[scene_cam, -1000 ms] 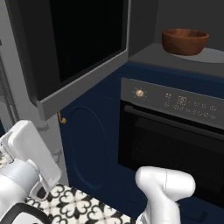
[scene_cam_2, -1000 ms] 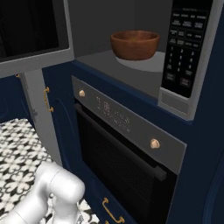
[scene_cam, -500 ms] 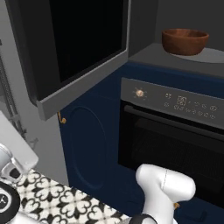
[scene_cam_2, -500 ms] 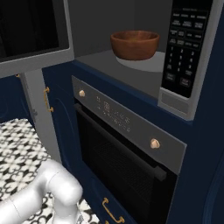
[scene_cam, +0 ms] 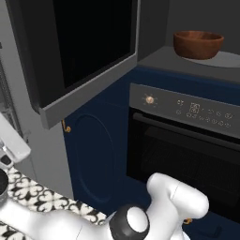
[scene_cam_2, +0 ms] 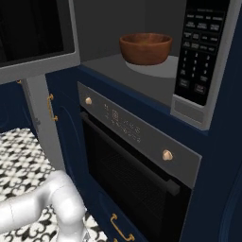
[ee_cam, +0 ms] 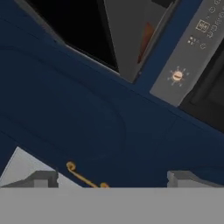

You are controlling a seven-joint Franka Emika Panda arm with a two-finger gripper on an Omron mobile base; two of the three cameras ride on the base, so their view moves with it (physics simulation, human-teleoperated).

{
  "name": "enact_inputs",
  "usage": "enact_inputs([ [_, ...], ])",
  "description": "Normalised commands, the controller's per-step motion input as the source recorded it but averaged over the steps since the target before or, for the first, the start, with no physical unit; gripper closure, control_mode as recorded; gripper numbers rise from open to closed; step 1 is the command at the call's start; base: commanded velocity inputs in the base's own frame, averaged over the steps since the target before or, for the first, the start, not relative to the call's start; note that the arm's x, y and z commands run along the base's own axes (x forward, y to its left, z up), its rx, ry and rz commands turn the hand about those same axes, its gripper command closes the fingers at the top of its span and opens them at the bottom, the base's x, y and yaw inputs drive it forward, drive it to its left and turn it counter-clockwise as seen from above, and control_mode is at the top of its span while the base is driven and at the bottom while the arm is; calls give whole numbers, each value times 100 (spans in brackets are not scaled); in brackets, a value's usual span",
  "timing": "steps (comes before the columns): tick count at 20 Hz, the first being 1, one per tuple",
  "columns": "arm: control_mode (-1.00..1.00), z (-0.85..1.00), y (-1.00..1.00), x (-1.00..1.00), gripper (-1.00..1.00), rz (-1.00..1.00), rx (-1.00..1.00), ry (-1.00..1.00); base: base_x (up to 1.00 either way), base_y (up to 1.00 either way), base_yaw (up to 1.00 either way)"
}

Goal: Pick the lime from the sink and place it in the bowl. Then pick the bowl and place it in the microwave. Then close the microwave door and press the start button.

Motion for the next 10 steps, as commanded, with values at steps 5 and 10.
enact_inputs([
  [5,-100,41,-53,2,-100,-3,11,-18,0,0,0],
  [10,-100,44,-81,0,-100,0,19,-31,0,0,0],
])
